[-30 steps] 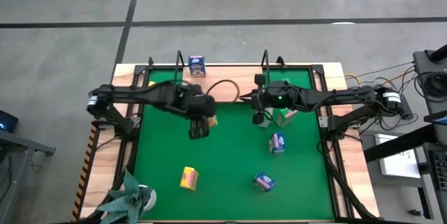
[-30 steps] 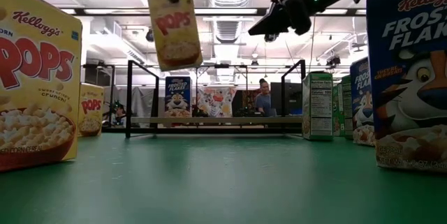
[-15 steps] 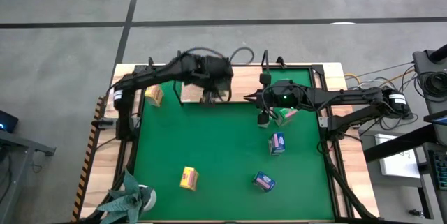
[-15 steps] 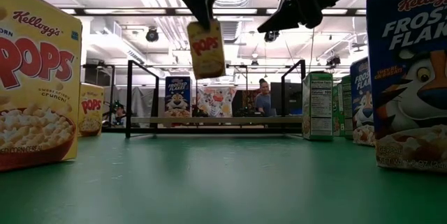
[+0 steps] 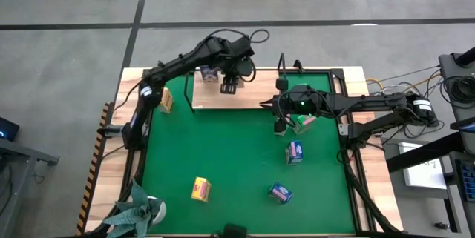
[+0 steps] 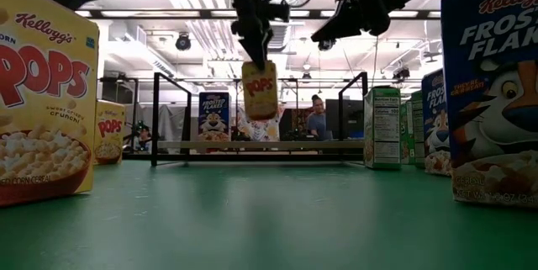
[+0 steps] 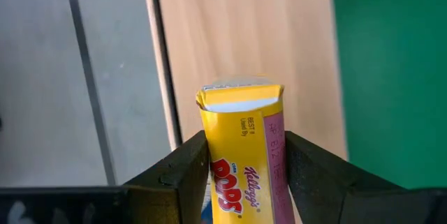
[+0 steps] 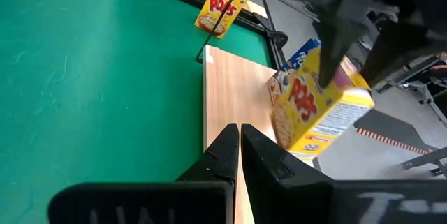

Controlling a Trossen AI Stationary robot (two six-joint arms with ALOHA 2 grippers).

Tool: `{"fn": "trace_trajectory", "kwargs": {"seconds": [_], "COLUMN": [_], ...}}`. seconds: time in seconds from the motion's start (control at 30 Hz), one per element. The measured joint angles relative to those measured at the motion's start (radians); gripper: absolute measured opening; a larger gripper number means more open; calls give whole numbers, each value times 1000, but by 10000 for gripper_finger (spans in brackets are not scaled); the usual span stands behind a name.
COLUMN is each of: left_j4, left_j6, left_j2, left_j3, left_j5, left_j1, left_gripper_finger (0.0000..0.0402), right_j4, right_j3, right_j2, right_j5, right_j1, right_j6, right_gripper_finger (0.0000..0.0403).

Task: Stack cereal on shelf
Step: Put the middle yellow cereal box on the shelf

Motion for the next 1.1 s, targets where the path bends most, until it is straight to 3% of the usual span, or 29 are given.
{"fn": "trace_trajectory", "kwargs": {"seconds": [0.17,0.43,1.1], "left_j4": [47,58,80], "left_j6": [41,30,23], "left_j2": [10,14,67], "left_j3": [-17,-19,-27], "left_j5": [55,56,88], "left_j1": [52,91,107], "left_gripper_finger": [158,158,158], "right_j4": [-2,-5,-6], "right_j3": [0,0,0], "right_j2": [0,0,1], "right_j5": [0,0,0], "right_j1": [0,0,0], "right_j6": [0,1,8], "right_gripper_finger": [9,9,9]}}
